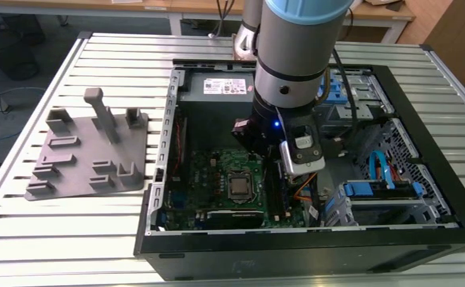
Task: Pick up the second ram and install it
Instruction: 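Insert the second ram into the second slot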
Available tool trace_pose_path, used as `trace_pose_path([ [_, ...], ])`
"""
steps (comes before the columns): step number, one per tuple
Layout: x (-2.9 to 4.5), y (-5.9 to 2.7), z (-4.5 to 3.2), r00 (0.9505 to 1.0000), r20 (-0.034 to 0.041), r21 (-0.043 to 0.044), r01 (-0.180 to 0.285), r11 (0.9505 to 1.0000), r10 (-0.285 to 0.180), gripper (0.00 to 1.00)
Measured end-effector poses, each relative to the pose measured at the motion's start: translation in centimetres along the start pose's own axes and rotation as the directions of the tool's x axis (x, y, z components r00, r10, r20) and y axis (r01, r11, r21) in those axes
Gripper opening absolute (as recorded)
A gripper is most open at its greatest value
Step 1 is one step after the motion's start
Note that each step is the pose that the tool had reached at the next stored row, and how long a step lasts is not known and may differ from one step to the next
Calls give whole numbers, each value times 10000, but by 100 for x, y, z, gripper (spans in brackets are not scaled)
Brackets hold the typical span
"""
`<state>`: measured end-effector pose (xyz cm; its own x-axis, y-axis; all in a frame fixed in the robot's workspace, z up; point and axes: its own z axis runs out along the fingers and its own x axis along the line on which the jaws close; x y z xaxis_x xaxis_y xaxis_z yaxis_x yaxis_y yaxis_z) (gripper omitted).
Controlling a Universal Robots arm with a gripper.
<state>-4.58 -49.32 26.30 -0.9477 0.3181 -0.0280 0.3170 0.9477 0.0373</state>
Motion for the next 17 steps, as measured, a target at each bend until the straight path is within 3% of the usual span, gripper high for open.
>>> trace_pose_path([
  [5,0,0,2,9986,20,15,-519,9987,519,14],
  [10,0,0,4,9933,45,30,-1154,9933,1154,14],
  [13,0,0,5,9871,64,41,-1597,9871,1597,14],
  [17,0,0,7,9750,93,58,-2220,9750,2219,14],
])
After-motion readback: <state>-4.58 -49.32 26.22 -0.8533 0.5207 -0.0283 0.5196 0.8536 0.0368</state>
